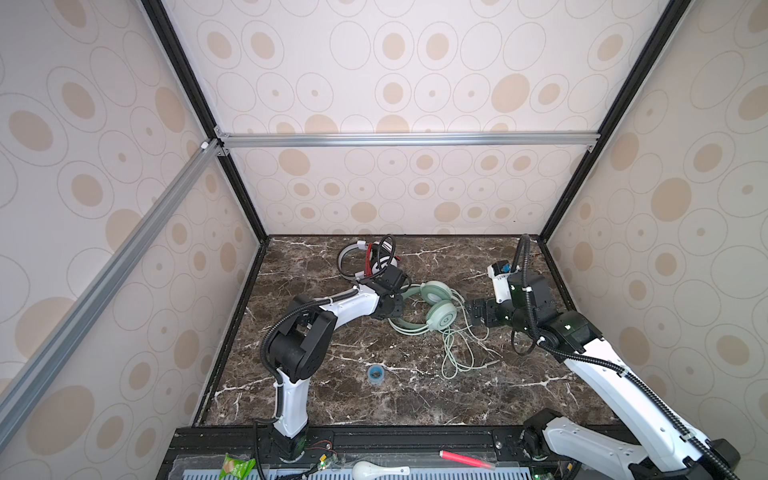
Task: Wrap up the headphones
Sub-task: 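Reach the left gripper to the green headphones and grasp the headband, then lift the green headphones up with the left gripper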
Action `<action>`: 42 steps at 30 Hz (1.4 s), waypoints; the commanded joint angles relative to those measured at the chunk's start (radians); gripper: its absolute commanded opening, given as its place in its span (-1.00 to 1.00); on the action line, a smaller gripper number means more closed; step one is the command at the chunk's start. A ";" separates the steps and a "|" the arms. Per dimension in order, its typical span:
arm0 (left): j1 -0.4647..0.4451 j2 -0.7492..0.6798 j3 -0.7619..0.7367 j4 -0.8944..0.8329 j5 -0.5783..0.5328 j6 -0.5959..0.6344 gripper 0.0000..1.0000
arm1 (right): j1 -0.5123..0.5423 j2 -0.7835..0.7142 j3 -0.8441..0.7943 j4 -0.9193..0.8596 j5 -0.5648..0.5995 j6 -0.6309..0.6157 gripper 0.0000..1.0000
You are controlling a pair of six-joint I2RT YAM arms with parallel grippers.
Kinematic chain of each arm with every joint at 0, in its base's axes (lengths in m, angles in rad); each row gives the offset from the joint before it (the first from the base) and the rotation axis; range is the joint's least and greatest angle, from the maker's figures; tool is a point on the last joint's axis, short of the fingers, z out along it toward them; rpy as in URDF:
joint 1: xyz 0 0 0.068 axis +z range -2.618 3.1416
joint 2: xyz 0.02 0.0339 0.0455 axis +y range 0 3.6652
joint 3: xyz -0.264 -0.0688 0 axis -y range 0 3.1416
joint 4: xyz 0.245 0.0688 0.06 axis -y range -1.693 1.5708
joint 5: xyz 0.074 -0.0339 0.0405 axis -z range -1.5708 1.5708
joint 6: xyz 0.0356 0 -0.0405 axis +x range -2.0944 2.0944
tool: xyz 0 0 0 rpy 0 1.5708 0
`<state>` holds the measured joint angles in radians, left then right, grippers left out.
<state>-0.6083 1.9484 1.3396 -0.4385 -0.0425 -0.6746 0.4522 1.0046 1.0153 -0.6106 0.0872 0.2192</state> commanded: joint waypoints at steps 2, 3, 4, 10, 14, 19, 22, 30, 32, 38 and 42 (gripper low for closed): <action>-0.003 -0.019 0.045 -0.077 -0.037 -0.078 0.32 | -0.004 0.000 0.016 0.015 0.011 -0.007 0.99; -0.008 -0.023 0.041 -0.074 -0.034 -0.092 0.33 | -0.005 -0.001 0.016 0.017 0.009 -0.005 0.99; -0.016 -0.024 0.038 -0.074 -0.033 -0.110 0.34 | -0.003 -0.003 0.010 0.021 0.010 -0.004 0.99; -0.036 0.007 0.012 -0.065 -0.018 -0.203 0.36 | -0.005 -0.012 -0.013 0.038 0.004 -0.002 0.99; -0.037 0.031 0.020 -0.069 -0.019 -0.216 0.23 | -0.006 -0.020 -0.023 0.046 0.002 -0.007 1.00; -0.043 0.073 0.029 -0.055 -0.007 -0.235 0.05 | -0.006 -0.020 -0.025 0.052 -0.003 -0.019 0.99; -0.048 0.098 0.042 -0.058 -0.010 -0.238 0.02 | -0.006 -0.024 -0.024 0.053 -0.006 -0.027 0.99; -0.047 0.096 0.054 -0.057 -0.043 -0.236 -0.56 | -0.013 -0.043 -0.029 0.042 -0.007 -0.030 0.99; -0.046 0.069 0.064 -0.066 -0.070 -0.221 -0.80 | -0.015 -0.050 -0.032 0.040 -0.007 -0.030 0.99; -0.028 -0.037 0.106 -0.035 -0.105 -0.135 -1.00 | -0.019 -0.073 -0.047 0.056 -0.053 -0.032 0.99; -0.020 -0.100 0.189 -0.083 -0.150 -0.067 -1.00 | -0.024 -0.114 -0.069 0.137 -0.155 -0.033 1.00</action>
<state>-0.6373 1.9491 1.4216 -0.5110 -0.1390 -0.8036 0.4370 0.9264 0.9627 -0.5434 0.0154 0.1951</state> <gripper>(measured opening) 0.069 0.999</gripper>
